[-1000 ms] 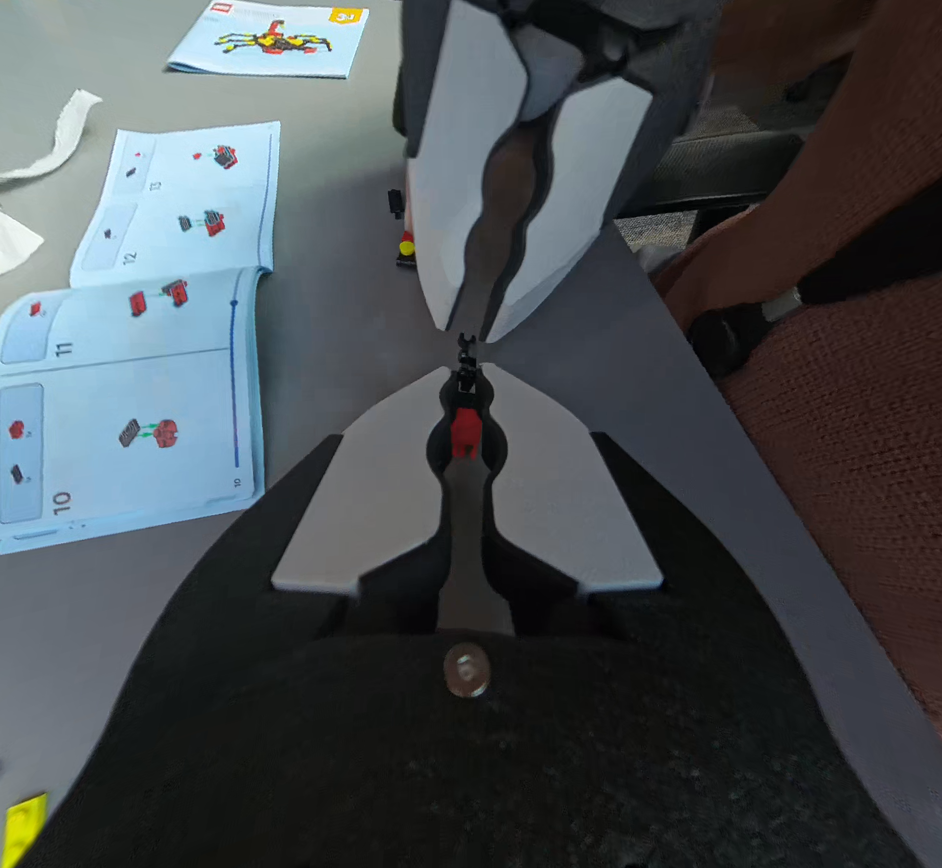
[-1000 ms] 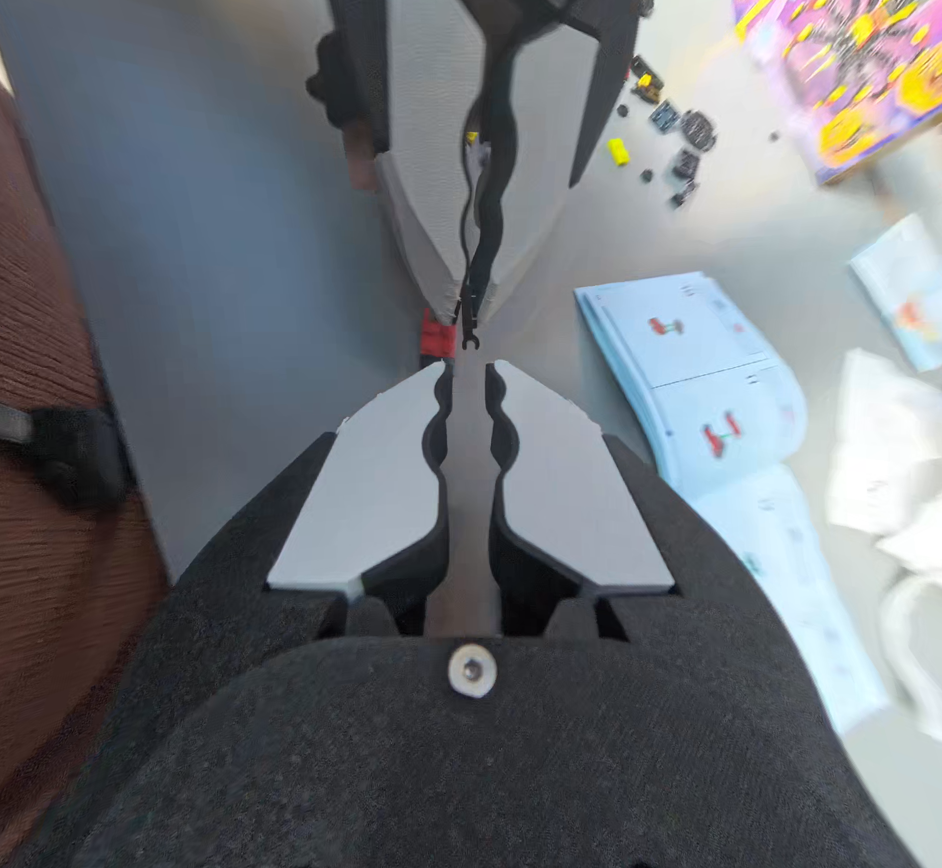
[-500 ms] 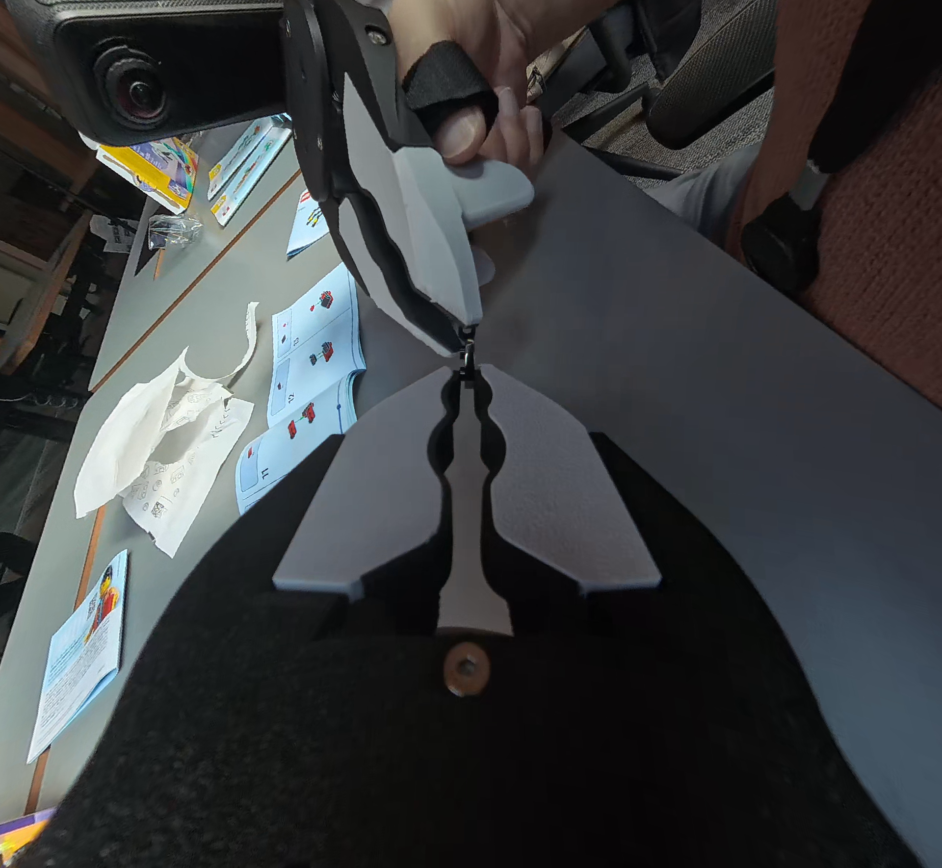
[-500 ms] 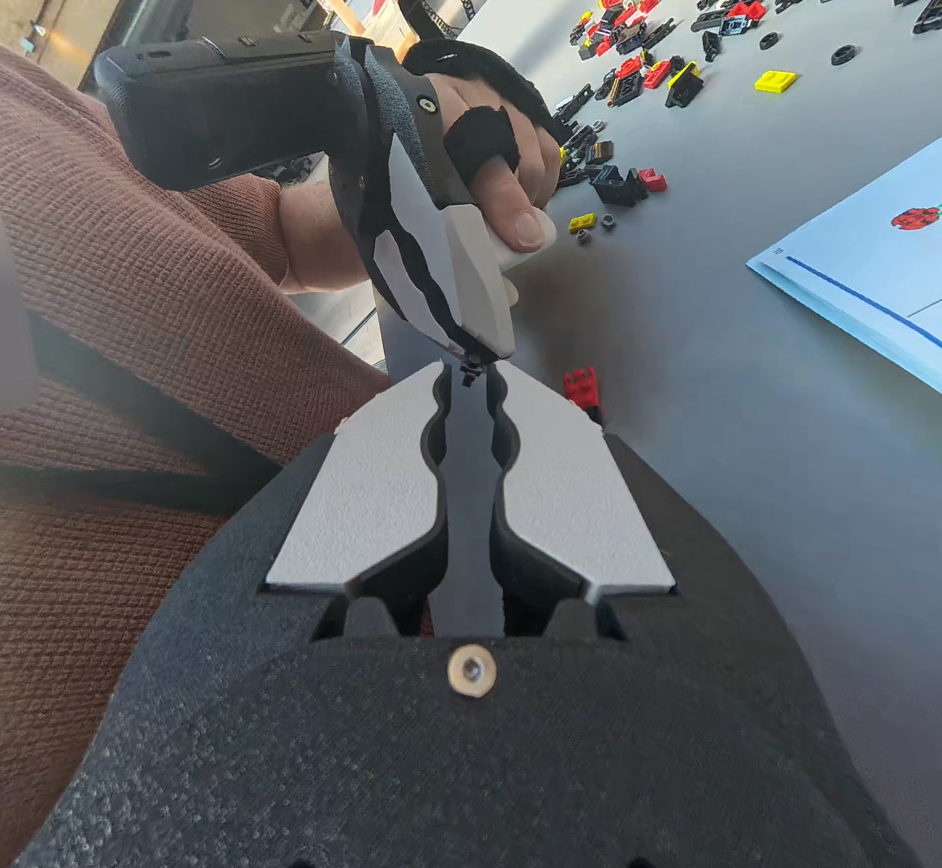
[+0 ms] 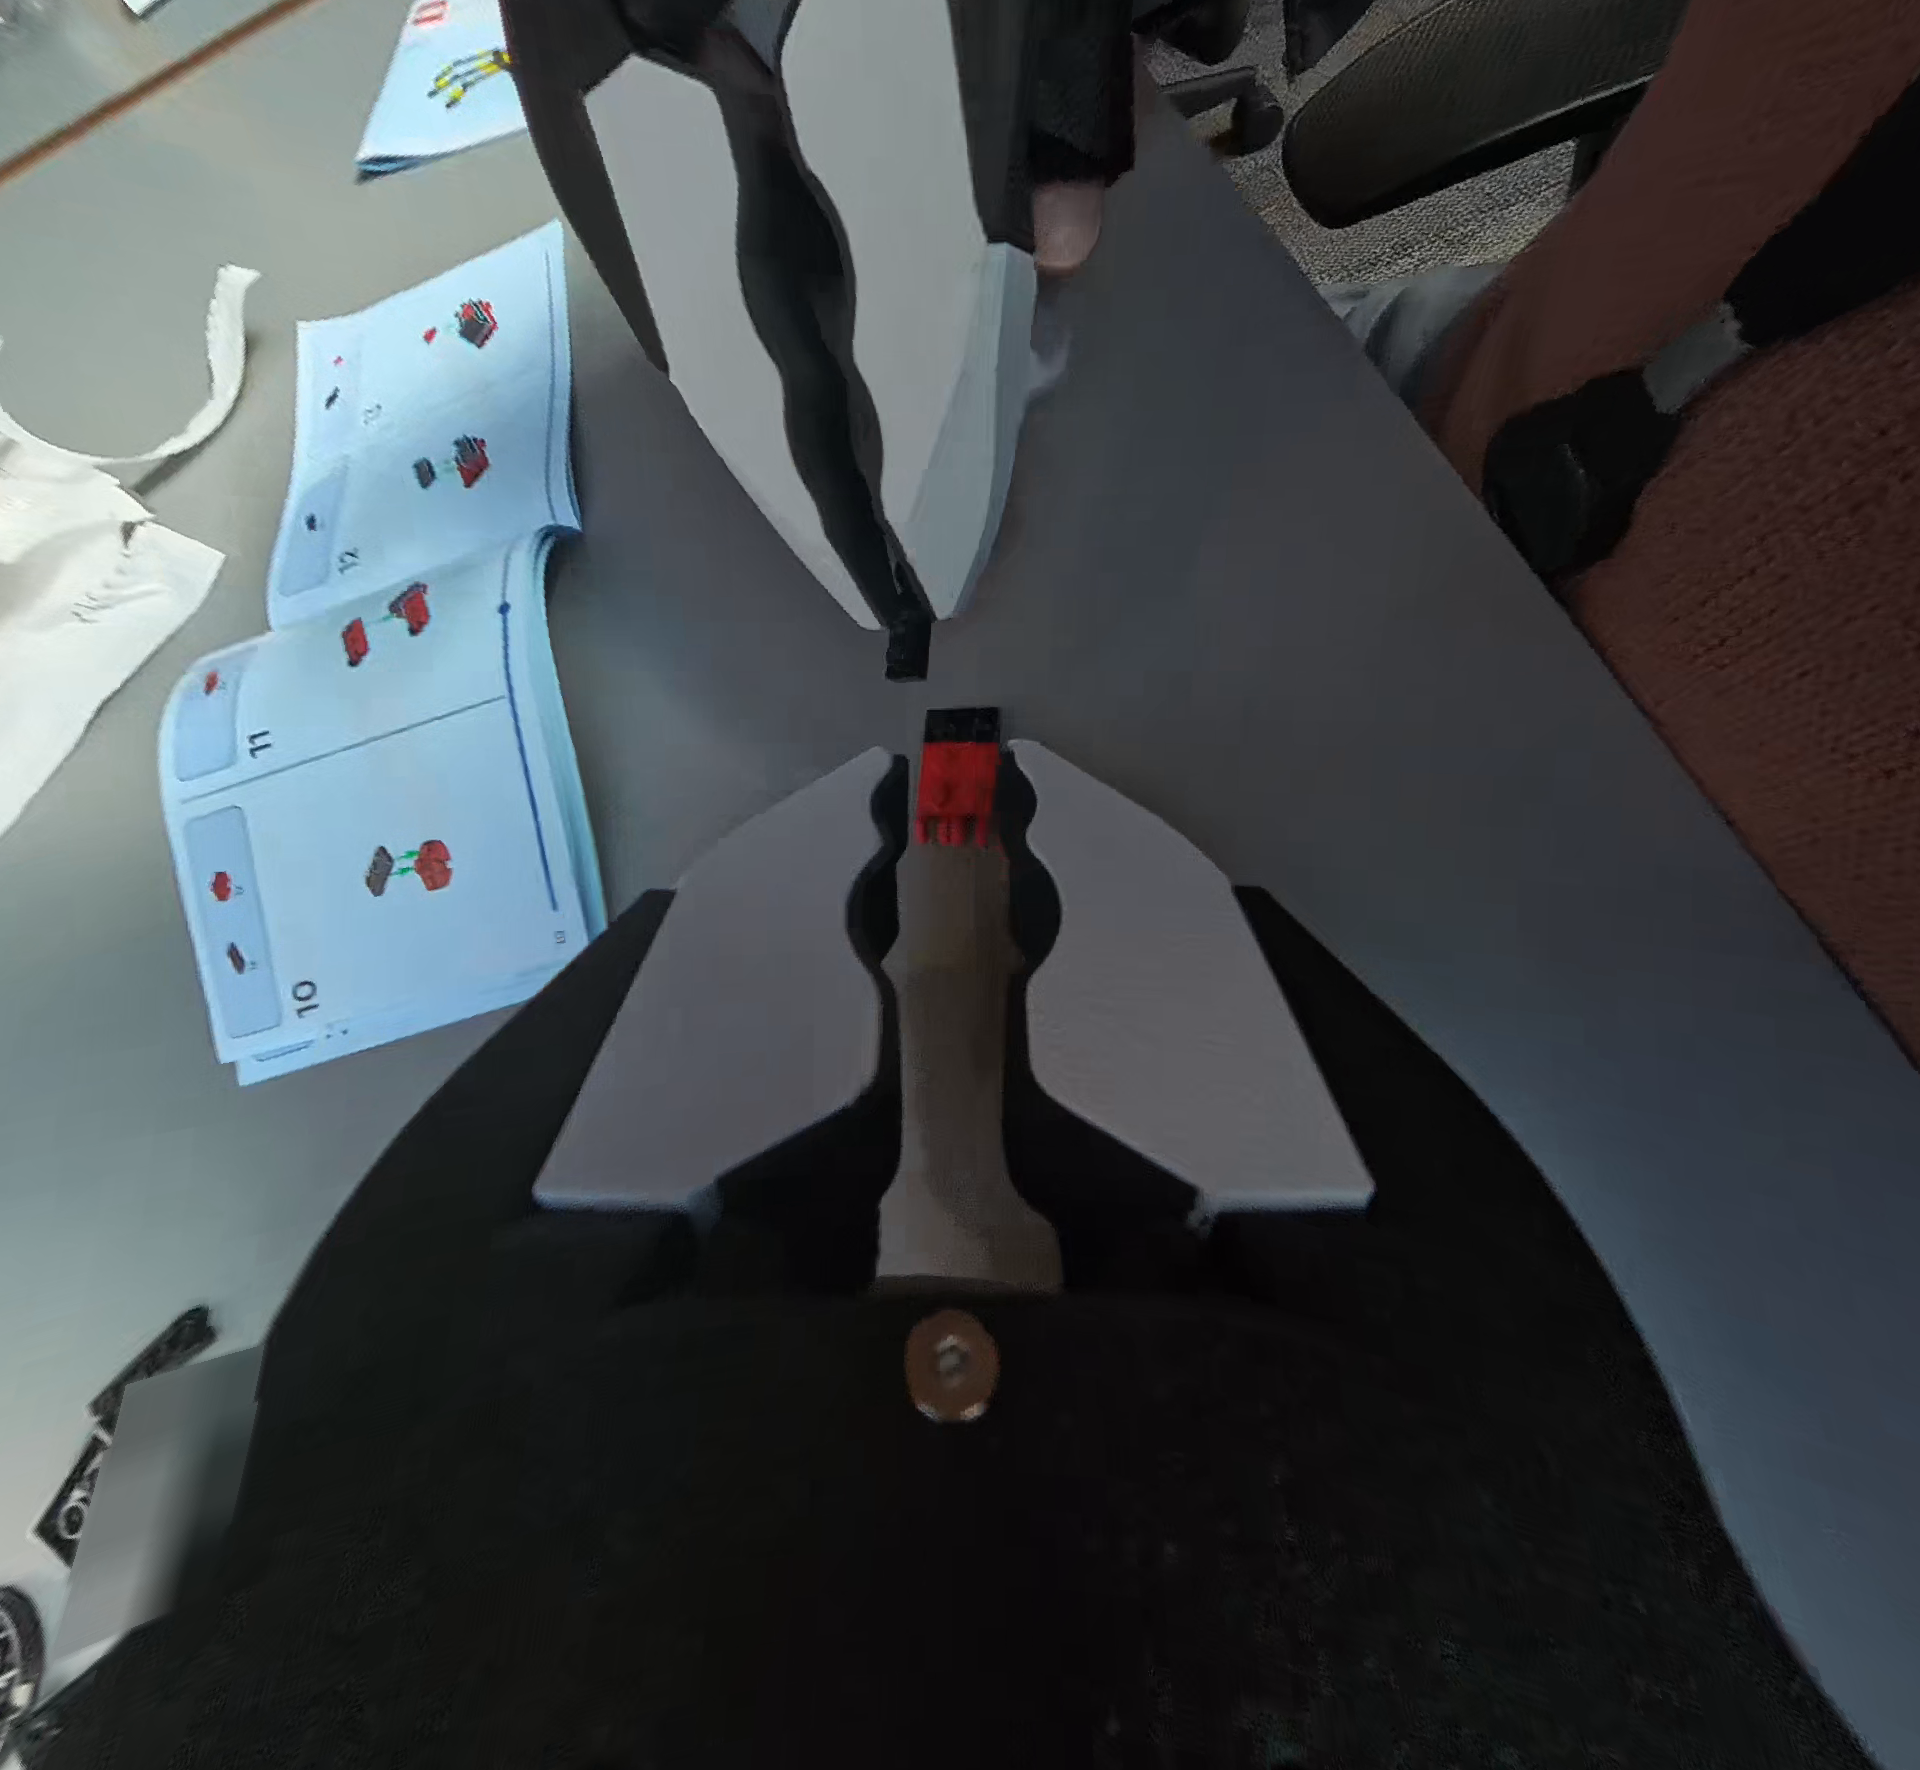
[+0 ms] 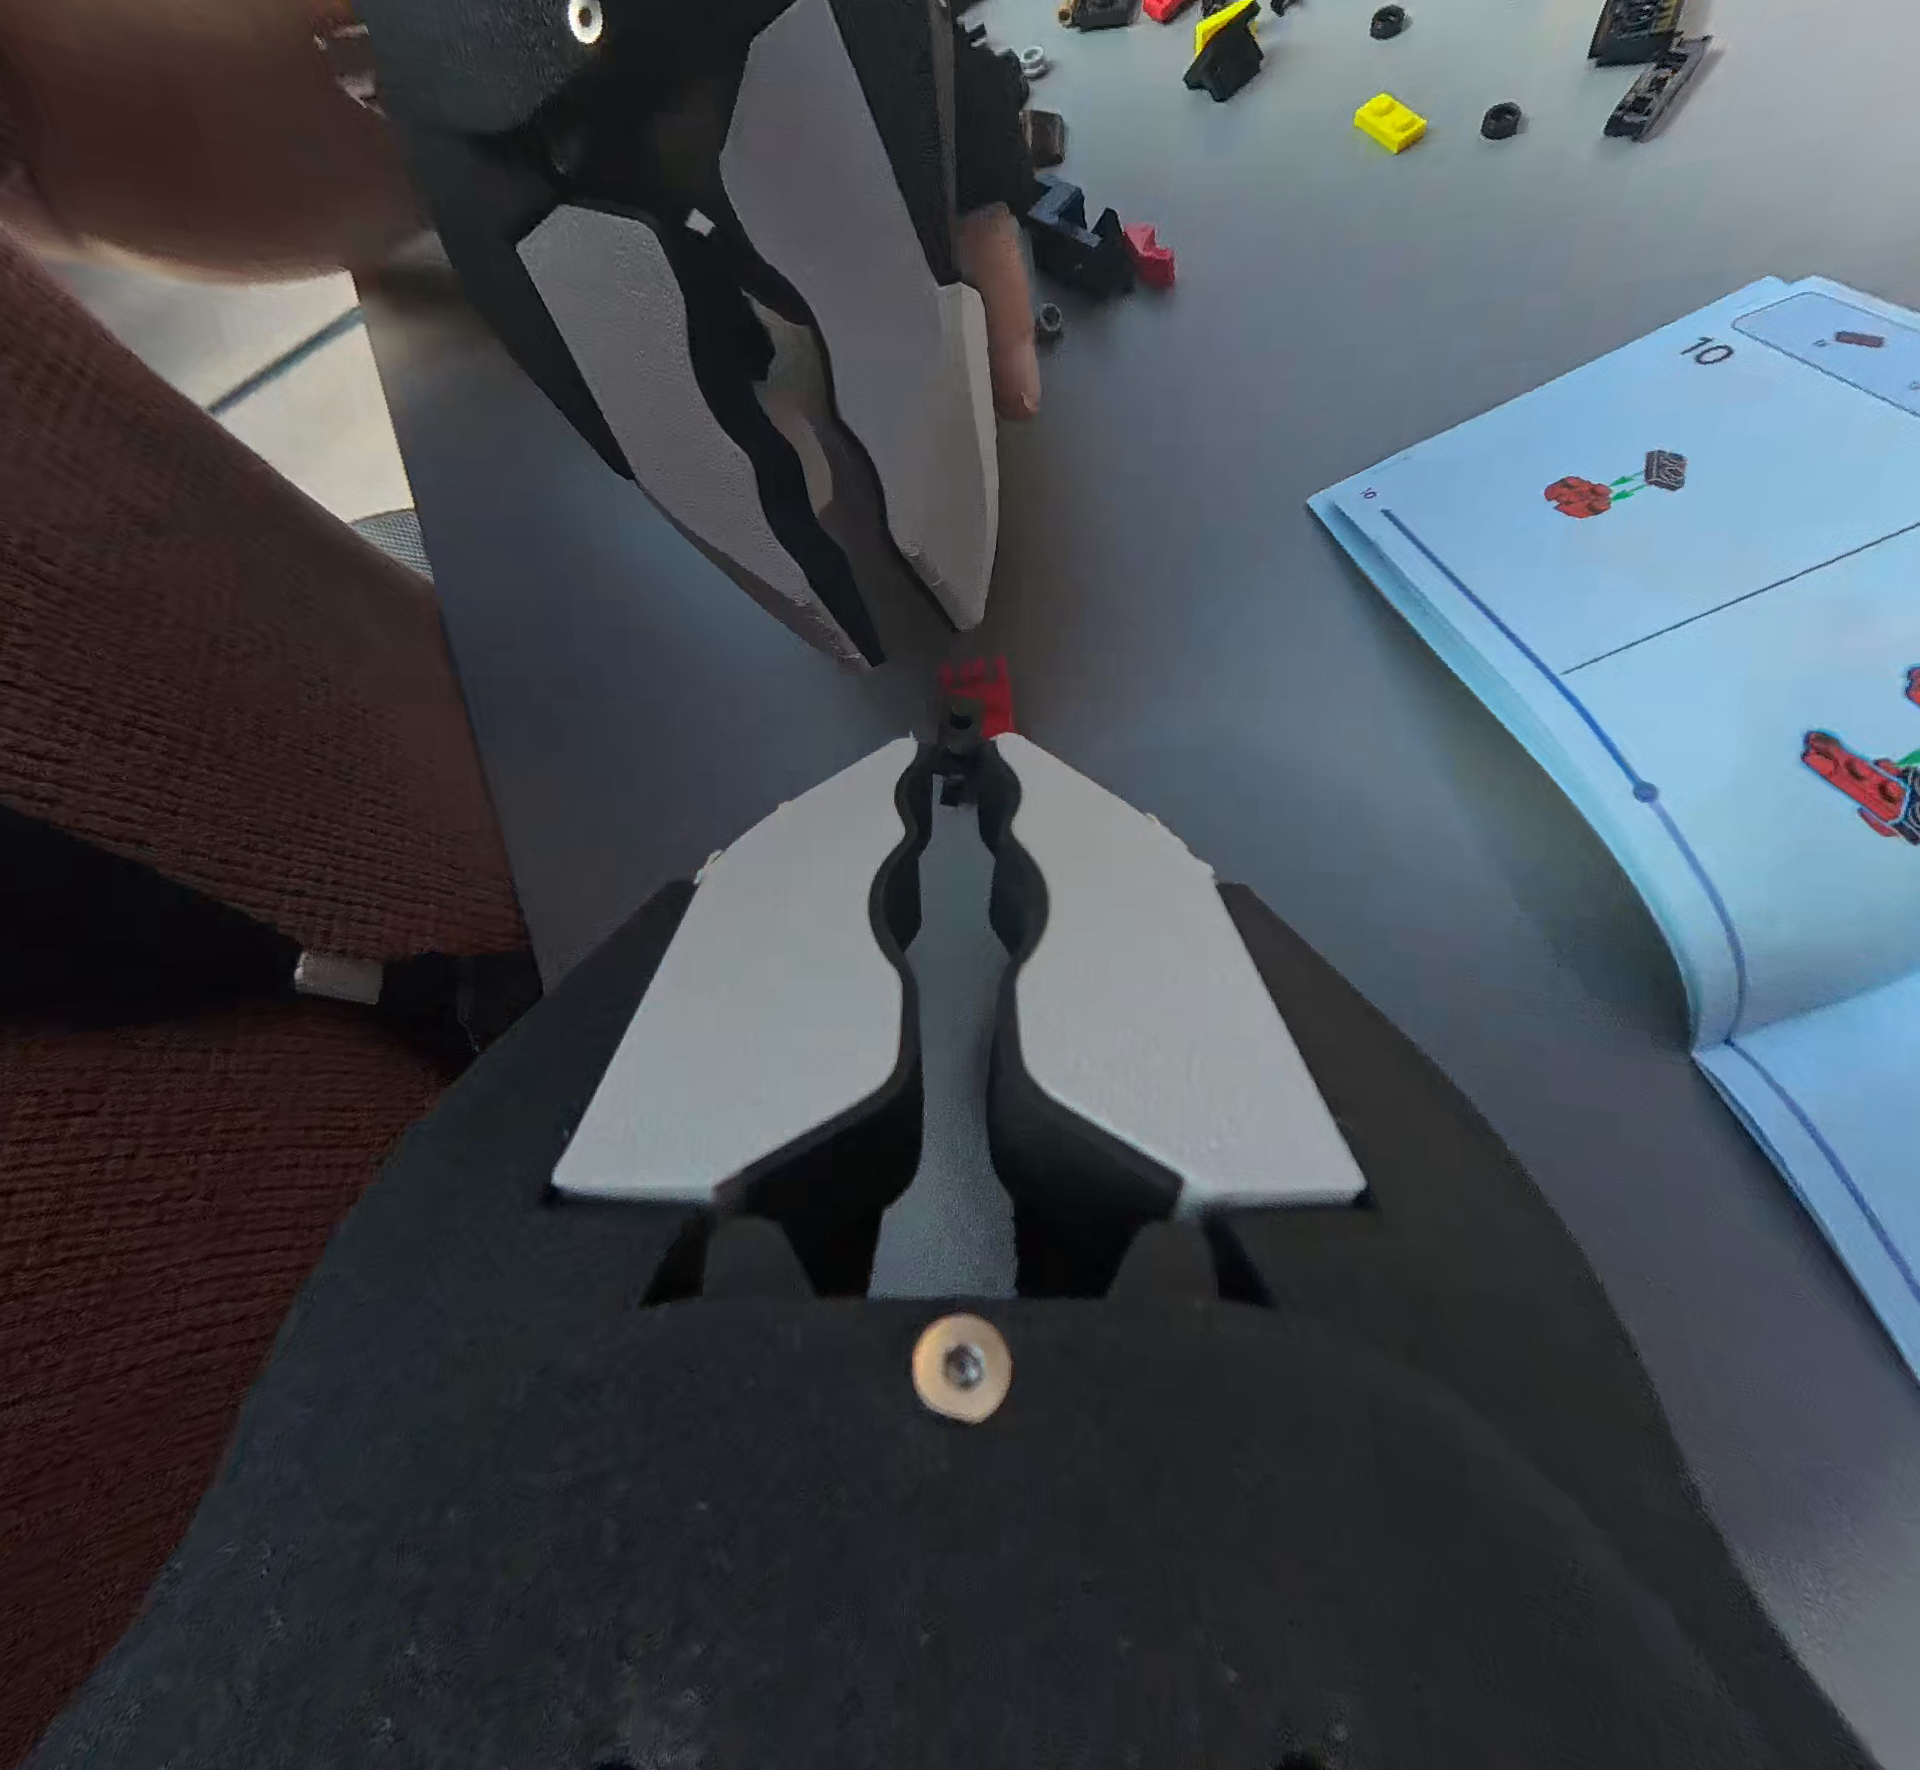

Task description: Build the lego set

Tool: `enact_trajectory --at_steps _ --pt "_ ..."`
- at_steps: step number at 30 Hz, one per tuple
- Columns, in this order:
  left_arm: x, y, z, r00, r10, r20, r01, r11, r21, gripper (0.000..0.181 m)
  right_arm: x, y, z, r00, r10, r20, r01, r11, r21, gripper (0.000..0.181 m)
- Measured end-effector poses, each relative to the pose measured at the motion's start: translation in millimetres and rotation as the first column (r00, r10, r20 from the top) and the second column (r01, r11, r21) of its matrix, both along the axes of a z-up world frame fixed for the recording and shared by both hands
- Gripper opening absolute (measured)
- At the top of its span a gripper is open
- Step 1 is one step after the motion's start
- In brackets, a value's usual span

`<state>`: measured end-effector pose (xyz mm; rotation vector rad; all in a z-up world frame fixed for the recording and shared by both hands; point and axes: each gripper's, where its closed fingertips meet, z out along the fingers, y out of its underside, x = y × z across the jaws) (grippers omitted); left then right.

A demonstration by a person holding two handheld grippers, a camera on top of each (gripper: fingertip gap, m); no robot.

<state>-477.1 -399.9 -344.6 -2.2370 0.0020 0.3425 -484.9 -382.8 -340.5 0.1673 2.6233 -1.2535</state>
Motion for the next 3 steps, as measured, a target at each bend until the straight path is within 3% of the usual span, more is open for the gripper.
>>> enact_trajectory --at_steps 3 --pt "-3.0 -0.5 -11.3 0.992 0.062 0.114 -0.057 0.997 -0.049 0.016 -0.4 -5.3 -14.8 0.982 0.046 -0.186 -0.031 0.996 0.085 0.008"
